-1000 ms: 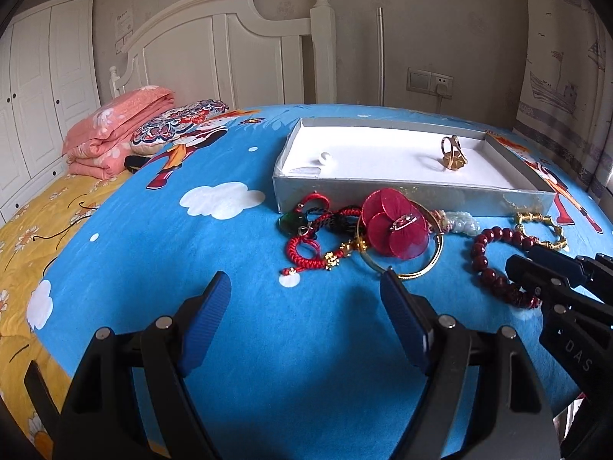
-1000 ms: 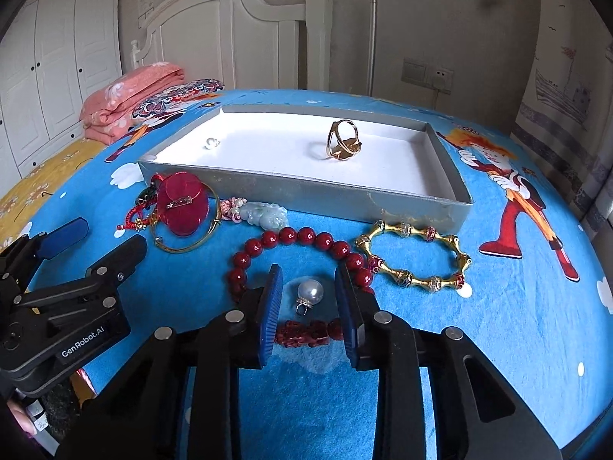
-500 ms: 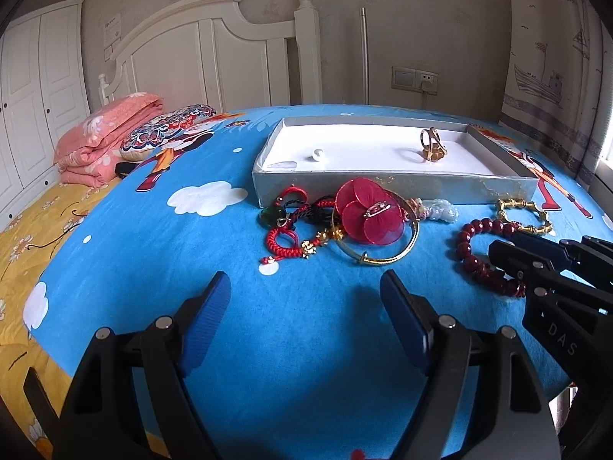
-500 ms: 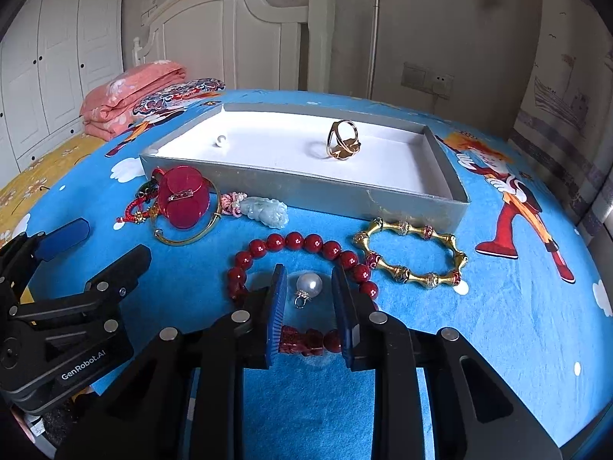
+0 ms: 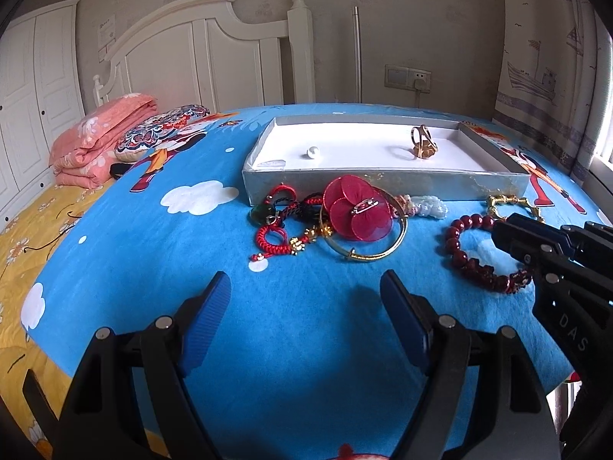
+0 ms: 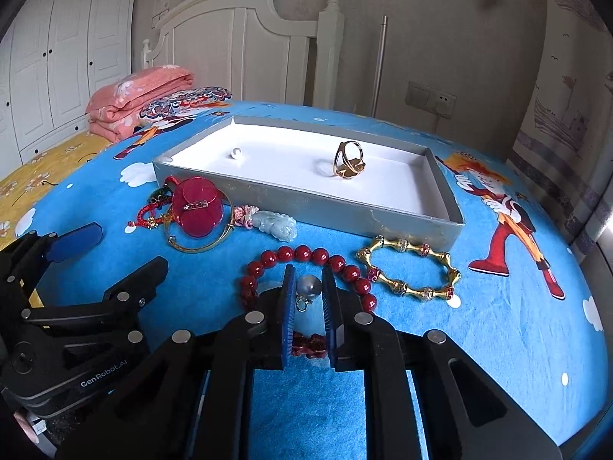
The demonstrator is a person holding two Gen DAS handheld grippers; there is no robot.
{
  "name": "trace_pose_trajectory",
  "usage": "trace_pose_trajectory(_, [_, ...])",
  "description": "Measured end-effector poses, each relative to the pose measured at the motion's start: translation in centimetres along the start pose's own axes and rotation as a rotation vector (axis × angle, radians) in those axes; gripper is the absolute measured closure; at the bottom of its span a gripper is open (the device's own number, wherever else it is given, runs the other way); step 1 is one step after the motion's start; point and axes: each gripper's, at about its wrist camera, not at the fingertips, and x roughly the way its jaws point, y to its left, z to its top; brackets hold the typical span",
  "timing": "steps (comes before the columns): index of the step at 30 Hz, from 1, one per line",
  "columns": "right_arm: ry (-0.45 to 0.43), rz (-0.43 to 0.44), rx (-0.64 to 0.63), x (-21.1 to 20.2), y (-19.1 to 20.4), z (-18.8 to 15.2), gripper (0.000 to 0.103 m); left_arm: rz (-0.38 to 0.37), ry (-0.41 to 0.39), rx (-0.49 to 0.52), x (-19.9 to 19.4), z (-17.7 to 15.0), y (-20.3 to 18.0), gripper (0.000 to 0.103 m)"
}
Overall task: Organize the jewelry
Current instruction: 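Lift the pearl earring with right tool while left tool grasps the red bead bracelet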
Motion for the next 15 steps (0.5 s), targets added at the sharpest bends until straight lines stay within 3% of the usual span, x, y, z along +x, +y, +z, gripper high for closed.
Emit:
trace_pose_trajectory(12, [-0.018, -0.046, 0.092, -1.7, -4.2, -0.9, 0.089, -0.128, 0.02, 0.034, -0.1, 1.7, -5.3, 0.025])
trace_pose_trajectory(15, [-0.031, -0.061, 0.105, -2.3, -5.1, -0.9, 0.089, -0.124, 0.014, 0.049, 0.2, 2.1, -7.0, 0.026])
